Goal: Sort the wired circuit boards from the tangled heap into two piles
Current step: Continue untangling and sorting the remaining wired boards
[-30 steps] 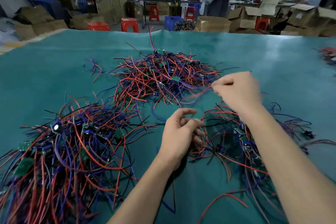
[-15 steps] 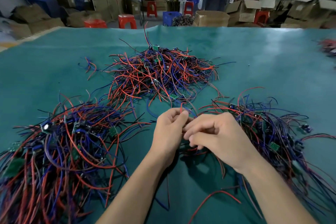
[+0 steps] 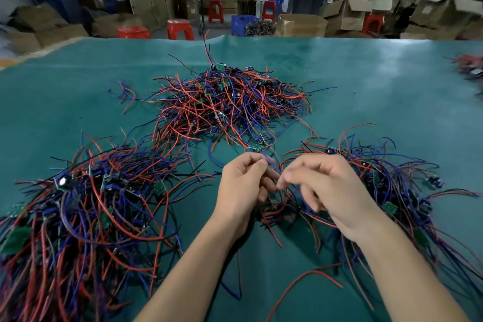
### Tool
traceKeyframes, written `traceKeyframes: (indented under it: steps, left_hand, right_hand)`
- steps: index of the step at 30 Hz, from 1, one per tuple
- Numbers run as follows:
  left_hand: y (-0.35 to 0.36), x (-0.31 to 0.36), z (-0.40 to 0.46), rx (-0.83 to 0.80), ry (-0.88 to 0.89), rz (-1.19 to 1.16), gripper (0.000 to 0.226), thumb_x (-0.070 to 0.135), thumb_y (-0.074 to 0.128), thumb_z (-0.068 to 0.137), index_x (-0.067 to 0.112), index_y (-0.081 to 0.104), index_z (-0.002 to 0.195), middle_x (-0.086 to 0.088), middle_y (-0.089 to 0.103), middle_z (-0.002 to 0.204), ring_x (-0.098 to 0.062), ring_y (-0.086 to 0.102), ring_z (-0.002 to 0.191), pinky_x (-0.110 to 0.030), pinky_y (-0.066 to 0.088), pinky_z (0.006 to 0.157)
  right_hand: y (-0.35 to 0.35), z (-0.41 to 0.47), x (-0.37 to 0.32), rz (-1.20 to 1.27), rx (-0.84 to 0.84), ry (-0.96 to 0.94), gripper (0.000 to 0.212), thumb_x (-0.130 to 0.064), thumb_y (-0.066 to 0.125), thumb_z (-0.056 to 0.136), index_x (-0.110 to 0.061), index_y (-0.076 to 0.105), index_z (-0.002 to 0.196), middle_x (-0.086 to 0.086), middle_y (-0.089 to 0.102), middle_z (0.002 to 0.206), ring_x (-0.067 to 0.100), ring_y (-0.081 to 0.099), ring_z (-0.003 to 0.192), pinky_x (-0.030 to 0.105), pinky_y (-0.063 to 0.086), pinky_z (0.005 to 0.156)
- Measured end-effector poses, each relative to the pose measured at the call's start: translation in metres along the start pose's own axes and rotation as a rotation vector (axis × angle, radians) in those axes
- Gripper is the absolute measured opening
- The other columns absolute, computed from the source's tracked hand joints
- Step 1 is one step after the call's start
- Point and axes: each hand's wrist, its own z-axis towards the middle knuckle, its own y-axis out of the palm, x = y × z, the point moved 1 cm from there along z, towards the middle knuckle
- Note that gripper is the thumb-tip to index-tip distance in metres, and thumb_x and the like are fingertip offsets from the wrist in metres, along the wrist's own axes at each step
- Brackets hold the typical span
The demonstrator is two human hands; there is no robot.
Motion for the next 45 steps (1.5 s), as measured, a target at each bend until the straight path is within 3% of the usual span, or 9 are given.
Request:
traceKeyframes:
  steps: [3,6,15,19,23,28,33,41,45]
  left_hand:
    - [0.0,-0.001,0.0,-0.003,0.019,0.034,0.023,0.002,0.045,0.1,0.008,0.062,0.086,-0.007,0.066,0.065,-0.009,0.051,0.046,-0.016,0.032,0.036]
    - [0.001,-0.001,0.0,-0.011,0.048,0.079,0.023,0.001,0.047,0.098,0.009,0.064,0.085,-0.003,0.06,0.058,-0.01,0.049,0.046,-0.017,0.033,0.037]
    - [0.0,-0.002,0.001,0.013,0.021,-0.069,0.04,0.026,0.046,0.105,-0.012,0.06,0.102,-0.019,0.067,0.09,-0.02,0.067,0.07,-0.027,0.053,0.054]
    - [-0.002,-0.003,0.003,0.043,0.0,-0.138,0.027,0.023,0.048,0.104,0.005,0.065,0.092,-0.01,0.072,0.085,-0.021,0.067,0.072,-0.026,0.052,0.053]
    - [-0.003,-0.006,0.003,-0.022,0.042,-0.094,0.02,0.016,0.051,0.099,0.012,0.071,0.1,-0.008,0.071,0.081,-0.023,0.064,0.077,-0.039,0.05,0.076]
    - [-0.001,-0.005,0.0,-0.09,0.13,-0.076,0.021,0.02,0.067,0.085,0.012,0.073,0.104,-0.01,0.066,0.082,-0.026,0.054,0.078,-0.042,0.043,0.077]
    - [-0.002,-0.003,-0.003,-0.139,0.183,0.019,0.021,0.013,0.075,0.084,0.014,0.076,0.106,-0.003,0.071,0.079,-0.007,0.056,0.065,-0.017,0.043,0.063]
    - [0.0,-0.001,-0.006,-0.154,0.188,0.202,0.054,0.02,0.088,0.071,0.017,0.063,0.119,0.002,0.073,0.075,-0.009,0.063,0.073,-0.024,0.048,0.078]
    - [0.004,0.001,-0.006,-0.1,0.119,0.092,0.034,0.036,0.061,0.092,0.01,0.066,0.113,-0.007,0.076,0.094,-0.013,0.068,0.092,-0.022,0.052,0.067]
  right_hand:
    - [0.0,0.006,0.011,-0.142,0.315,-0.007,0.009,-0.031,0.073,0.078,-0.022,0.073,0.076,-0.004,0.073,0.073,0.009,0.06,0.058,0.024,0.046,0.06]
    - [0.009,0.007,0.018,-0.252,0.268,-0.018,0.007,-0.033,0.077,0.082,-0.029,0.075,0.087,-0.008,0.076,0.079,0.012,0.072,0.076,0.035,0.056,0.076]
    - [0.012,0.001,0.005,0.33,0.097,0.076,0.018,0.005,0.068,0.09,-0.008,0.079,0.085,0.012,0.063,0.063,0.012,0.046,0.043,0.02,0.03,0.037]
    - [0.015,0.001,0.003,-0.03,0.064,-0.012,0.019,0.007,0.076,0.082,-0.011,0.078,0.08,0.005,0.066,0.059,0.011,0.051,0.043,0.018,0.039,0.043]
    - [0.017,0.001,0.007,-0.151,-0.04,0.008,0.016,-0.001,0.078,0.075,-0.017,0.077,0.076,0.011,0.069,0.06,0.017,0.056,0.043,0.024,0.045,0.049]
    - [0.014,0.001,0.01,-0.325,0.204,-0.103,0.012,-0.035,0.074,0.075,-0.023,0.073,0.075,-0.002,0.07,0.063,0.017,0.063,0.055,0.032,0.052,0.058]
    - [0.011,0.005,0.007,0.141,0.301,-0.007,0.01,-0.031,0.073,0.075,-0.023,0.073,0.081,-0.001,0.069,0.068,0.012,0.059,0.057,0.027,0.044,0.044]
    - [0.009,0.004,0.007,0.031,0.325,-0.082,0.008,-0.017,0.082,0.083,-0.023,0.082,0.079,0.001,0.073,0.069,0.011,0.06,0.059,0.026,0.048,0.054]
    - [-0.016,0.002,-0.011,0.82,0.303,0.012,0.01,-0.014,0.072,0.078,-0.011,0.082,0.074,0.004,0.07,0.071,0.009,0.06,0.058,0.018,0.048,0.052]
